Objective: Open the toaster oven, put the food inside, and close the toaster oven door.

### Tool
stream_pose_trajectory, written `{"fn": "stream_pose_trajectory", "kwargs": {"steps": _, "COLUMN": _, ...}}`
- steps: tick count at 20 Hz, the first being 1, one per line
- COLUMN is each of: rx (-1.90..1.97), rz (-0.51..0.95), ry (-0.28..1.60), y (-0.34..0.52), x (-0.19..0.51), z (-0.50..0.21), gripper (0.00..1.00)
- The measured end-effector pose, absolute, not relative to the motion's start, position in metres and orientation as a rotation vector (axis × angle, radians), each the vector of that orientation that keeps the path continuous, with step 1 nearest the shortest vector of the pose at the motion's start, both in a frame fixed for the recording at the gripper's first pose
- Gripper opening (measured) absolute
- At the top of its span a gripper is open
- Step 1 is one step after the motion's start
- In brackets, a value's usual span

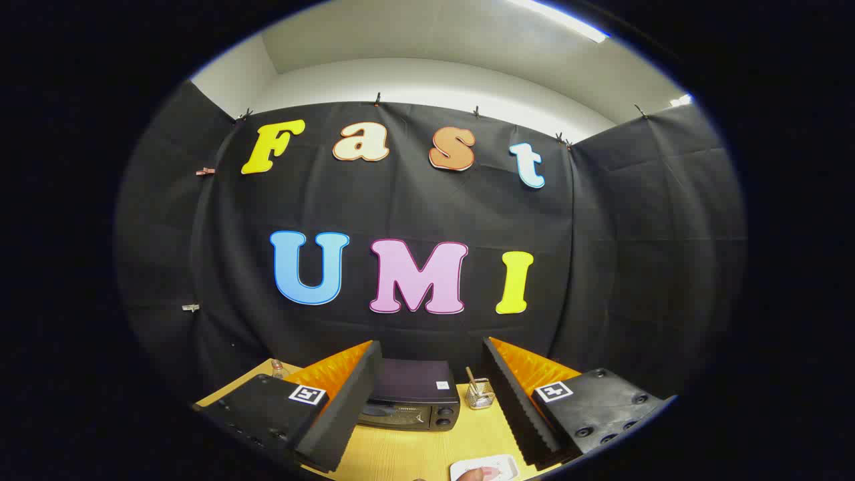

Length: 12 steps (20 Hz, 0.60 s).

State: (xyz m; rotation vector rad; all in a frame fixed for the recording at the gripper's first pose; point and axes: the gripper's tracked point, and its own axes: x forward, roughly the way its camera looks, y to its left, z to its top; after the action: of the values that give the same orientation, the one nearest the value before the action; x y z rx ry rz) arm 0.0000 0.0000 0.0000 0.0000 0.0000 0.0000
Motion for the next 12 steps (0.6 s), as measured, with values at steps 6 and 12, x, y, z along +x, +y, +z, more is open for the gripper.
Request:
{"fn": "stream_pose_trajectory", "kwargs": {"steps": 6, "rx": 0.006, "rz": -0.013, "ry": 0.004, "y": -0.009, "x": -0.002, "z": -0.001, "gripper": 0.97}}
{"fn": "stream_pose_trajectory", "kwargs": {"steps": 12, "rx": -0.006, "rz": -0.019, "ry": 0.004, "y": -0.013, "x": -0.003, "z": -0.001, "gripper": 0.97}}
